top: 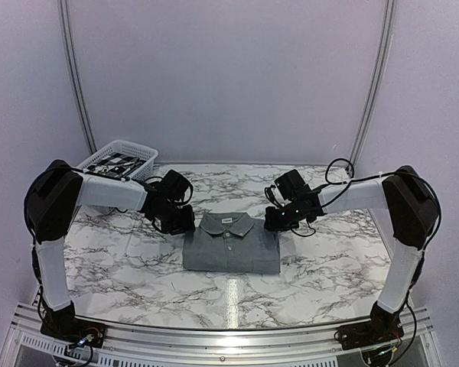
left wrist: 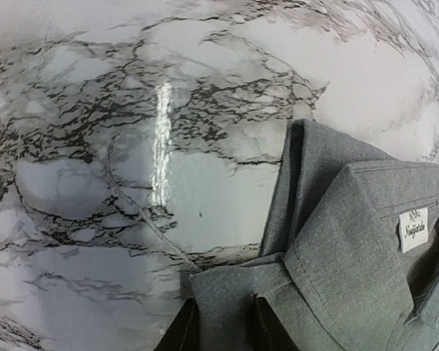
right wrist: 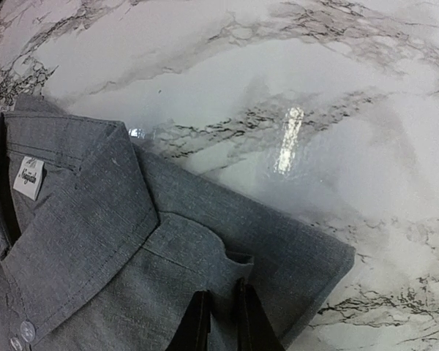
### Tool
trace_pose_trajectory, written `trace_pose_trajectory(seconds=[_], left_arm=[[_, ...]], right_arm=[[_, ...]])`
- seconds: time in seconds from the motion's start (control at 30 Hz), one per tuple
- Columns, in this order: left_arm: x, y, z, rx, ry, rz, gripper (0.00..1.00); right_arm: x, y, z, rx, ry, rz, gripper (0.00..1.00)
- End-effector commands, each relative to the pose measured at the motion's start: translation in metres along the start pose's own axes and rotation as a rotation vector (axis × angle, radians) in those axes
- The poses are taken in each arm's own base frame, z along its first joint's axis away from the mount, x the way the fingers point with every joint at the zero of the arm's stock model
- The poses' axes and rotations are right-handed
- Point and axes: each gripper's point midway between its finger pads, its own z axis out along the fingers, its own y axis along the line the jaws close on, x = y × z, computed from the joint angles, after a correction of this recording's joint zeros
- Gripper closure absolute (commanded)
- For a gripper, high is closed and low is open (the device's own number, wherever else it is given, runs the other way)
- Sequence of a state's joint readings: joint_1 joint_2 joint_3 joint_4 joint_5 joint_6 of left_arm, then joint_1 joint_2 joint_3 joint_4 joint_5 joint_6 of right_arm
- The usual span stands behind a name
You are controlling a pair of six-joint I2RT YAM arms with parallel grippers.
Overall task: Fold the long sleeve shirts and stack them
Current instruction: Smooth out the square-folded shirt at the center of the board.
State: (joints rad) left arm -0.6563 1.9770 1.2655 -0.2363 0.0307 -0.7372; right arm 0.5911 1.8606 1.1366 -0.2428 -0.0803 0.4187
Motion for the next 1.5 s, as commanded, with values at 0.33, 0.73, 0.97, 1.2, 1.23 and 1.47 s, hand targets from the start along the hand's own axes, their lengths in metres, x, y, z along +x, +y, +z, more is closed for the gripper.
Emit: trace_pose_trajectory(seconds=[0.33,0.73,0.97,1.2,1.23,1.47], left_arm=[[-0.017,-0.026,-0.018,0.039,-0.063,0.085,1.00],[-0.039,-0.061,-0.056,0.086,-0.196,0.163,1.00],[-0.058,-0.085,-0.060,0.147,-0.259,0.210,1.00],[-0.072,-0.090,-0.020,0.143,-0.233,0.218,1.00],[-0.073,-0.087,-0.012,0.138,-0.222,0.213,1.00],[-0.075,-0.052,0.024,0.064,-0.183,0.153,1.00]], right_arm=[[-0.028,0.017,-0.026,-0.016,-0.092,-0.013,1.00],[-0.036,0.016,-0.069,0.006,-0.185,-0.001,1.00],[-0.031,-0.001,-0.086,0.077,-0.232,0.030,1.00],[-0.021,-0.023,-0.070,0.148,-0.214,0.058,1.00],[-0.021,-0.025,-0.064,0.144,-0.203,0.063,1.00],[-0.018,-0.048,-0.031,0.173,-0.151,0.076,1.00]])
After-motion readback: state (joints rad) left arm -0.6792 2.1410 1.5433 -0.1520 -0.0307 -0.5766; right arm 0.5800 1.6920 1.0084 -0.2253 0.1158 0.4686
